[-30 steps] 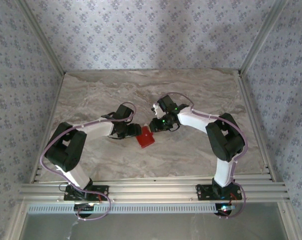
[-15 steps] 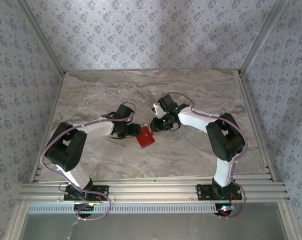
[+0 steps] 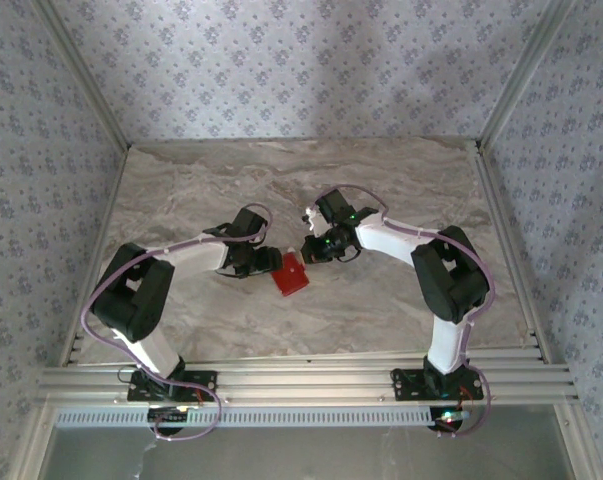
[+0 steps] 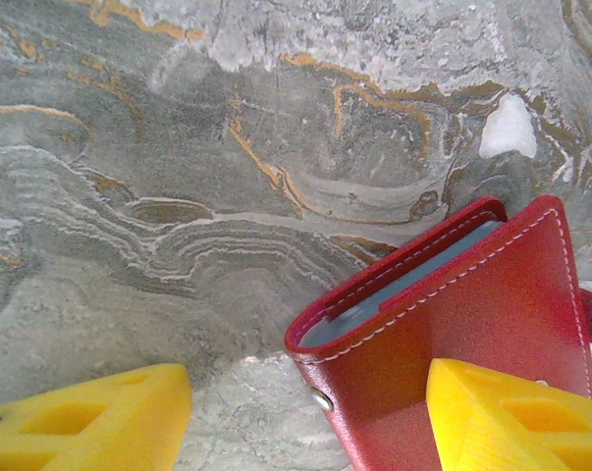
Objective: Put the credit cards into the card holder
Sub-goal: Close the button on the card holder.
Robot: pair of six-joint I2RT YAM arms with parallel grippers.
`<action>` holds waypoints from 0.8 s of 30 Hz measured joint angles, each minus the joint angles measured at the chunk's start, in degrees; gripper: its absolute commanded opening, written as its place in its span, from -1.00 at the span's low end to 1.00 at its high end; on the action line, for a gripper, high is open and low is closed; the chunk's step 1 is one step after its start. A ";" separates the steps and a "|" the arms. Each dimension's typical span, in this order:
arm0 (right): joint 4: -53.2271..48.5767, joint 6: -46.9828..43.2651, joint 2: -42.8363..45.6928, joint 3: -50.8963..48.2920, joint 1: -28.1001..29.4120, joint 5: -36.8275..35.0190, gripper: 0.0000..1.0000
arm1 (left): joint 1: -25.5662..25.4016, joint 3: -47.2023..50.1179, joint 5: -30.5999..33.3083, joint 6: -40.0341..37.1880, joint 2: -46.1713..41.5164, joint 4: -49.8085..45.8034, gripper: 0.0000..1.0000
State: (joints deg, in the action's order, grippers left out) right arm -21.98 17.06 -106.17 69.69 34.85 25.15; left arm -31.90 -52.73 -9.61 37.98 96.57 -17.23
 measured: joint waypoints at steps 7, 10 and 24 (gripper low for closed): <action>-0.02 -0.46 0.00 0.02 1.22 0.20 -0.93 | 0.00 -0.28 0.00 0.00 0.26 -0.35 0.31; -0.07 -0.87 -0.02 0.44 2.21 0.17 -0.94 | 0.00 -0.42 0.00 0.00 0.31 -0.55 0.31; -1.40 -2.34 -2.16 3.15 4.55 -1.22 -0.96 | 0.00 -0.85 0.02 0.00 0.68 -1.01 0.31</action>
State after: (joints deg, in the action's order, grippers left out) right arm -23.38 14.72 -108.33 72.84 39.40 23.92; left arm -31.90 -53.58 -9.58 37.98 97.25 -18.24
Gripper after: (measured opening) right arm 0.069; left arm 0.656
